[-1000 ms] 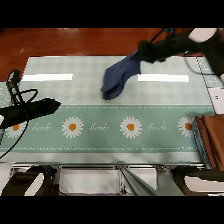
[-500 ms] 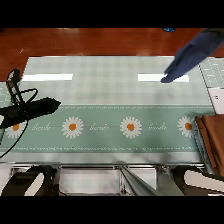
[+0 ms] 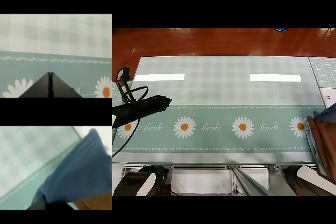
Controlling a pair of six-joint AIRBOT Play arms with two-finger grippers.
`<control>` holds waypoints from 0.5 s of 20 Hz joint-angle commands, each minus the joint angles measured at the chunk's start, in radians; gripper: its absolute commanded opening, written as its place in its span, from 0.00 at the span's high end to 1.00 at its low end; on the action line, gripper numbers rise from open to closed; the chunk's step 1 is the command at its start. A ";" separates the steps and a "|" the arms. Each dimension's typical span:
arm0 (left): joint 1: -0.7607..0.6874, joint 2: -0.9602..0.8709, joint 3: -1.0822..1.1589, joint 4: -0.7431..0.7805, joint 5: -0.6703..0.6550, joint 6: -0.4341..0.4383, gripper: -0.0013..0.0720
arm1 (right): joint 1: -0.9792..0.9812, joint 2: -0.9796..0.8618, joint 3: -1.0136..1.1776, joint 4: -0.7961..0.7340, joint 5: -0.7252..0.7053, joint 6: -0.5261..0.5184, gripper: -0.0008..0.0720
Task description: Fold the shirts.
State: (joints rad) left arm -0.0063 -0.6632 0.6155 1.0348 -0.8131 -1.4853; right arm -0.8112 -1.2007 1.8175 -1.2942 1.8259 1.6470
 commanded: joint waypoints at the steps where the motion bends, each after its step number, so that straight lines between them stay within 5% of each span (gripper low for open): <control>1: 0.000 -0.001 0.000 0.000 0.019 0.000 0.95 | -0.124 0.134 -0.240 -0.227 0.032 -0.047 0.96; 5: 0.000 -0.015 -0.001 0.000 0.020 0.000 0.95 | -0.243 0.301 -0.507 -0.568 0.031 -0.001 0.96; 6: 0.000 -0.024 -0.002 0.000 0.020 0.000 0.95 | -0.275 0.336 -0.573 -0.582 0.031 0.020 0.90; 7: -0.001 -0.035 -0.002 0.000 0.020 0.000 0.95 | -0.298 0.360 -0.631 -0.582 0.032 0.039 0.59; 8: 0.000 -0.046 -0.002 0.000 0.020 0.000 0.95 | -0.306 0.376 -0.683 -0.583 0.032 0.039 0.43; 10: 0.000 -0.074 -0.001 0.000 0.021 0.037 0.95 | -0.301 0.380 -0.726 -0.582 0.023 0.038 0.43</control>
State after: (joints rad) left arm -0.0063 -0.7074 0.6147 1.0348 -0.7929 -1.4807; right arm -1.0821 -0.8650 1.2064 -1.8080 1.8515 1.6672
